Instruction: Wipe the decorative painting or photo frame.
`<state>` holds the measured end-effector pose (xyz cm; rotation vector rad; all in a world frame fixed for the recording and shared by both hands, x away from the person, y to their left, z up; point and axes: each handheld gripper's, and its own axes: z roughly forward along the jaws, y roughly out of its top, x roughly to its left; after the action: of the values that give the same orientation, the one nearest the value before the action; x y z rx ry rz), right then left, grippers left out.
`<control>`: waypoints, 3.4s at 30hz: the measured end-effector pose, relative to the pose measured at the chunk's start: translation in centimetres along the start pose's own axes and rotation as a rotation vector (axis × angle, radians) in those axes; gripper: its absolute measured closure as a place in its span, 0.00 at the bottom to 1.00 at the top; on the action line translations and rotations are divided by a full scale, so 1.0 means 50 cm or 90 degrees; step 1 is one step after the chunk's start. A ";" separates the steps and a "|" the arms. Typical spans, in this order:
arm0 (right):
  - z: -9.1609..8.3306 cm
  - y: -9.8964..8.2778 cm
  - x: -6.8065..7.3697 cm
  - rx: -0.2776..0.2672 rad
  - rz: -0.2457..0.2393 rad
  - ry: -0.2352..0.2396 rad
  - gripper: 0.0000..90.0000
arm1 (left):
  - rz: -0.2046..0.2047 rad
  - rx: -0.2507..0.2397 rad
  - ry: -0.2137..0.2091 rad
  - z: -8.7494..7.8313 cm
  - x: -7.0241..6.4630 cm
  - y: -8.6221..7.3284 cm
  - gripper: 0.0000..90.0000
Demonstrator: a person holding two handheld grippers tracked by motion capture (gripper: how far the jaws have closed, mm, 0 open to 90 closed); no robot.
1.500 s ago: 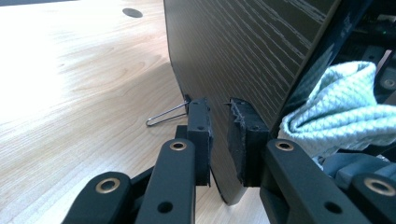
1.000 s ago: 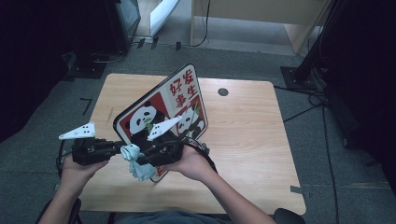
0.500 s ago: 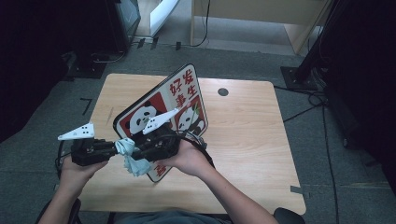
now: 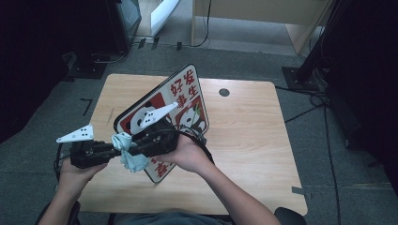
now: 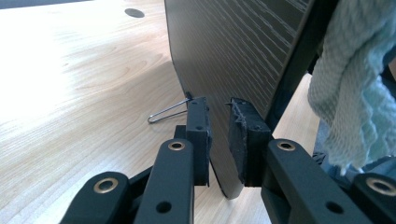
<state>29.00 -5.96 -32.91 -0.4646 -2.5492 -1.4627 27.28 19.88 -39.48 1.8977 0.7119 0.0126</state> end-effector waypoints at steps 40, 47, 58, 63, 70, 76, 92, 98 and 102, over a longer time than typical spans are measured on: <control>-0.083 0.185 -0.022 -0.069 -0.090 -0.018 0.86 | 0.010 -0.020 -0.009 -0.032 -0.051 -0.013 0.70; -0.064 0.189 -0.052 -0.064 -0.080 -0.020 0.86 | 0.023 -0.008 -0.014 -0.020 -0.059 -0.011 0.68; -0.075 0.190 -0.069 -0.065 -0.066 -0.029 0.86 | 0.014 -0.013 -0.012 0.011 -0.063 -0.003 0.68; -0.075 0.181 -0.082 -0.068 -0.054 -0.013 0.86 | 0.008 -0.010 -0.011 0.025 -0.059 0.000 0.69; -0.071 0.173 -0.092 -0.072 -0.039 -0.004 0.86 | 0.002 -0.010 0.000 0.036 -0.057 0.004 0.73; -0.069 0.171 -0.092 -0.072 -0.039 0.000 0.87 | -0.001 -0.004 0.013 0.043 -0.055 0.007 0.80; -0.077 0.161 -0.106 -0.090 -0.024 0.007 0.86 | 0.000 0.000 0.011 0.047 -0.055 0.011 0.81; -0.091 0.156 -0.123 -0.098 -0.010 0.000 0.86 | 0.000 0.004 0.009 0.048 -0.053 0.013 0.81; -0.096 0.153 -0.129 -0.101 -0.002 -0.002 0.86 | 0.001 0.005 0.008 0.049 -0.053 0.014 0.82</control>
<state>37.67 -7.66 -26.17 -0.4846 -2.4477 -1.6731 26.21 16.37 -39.17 1.9073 0.7196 0.0225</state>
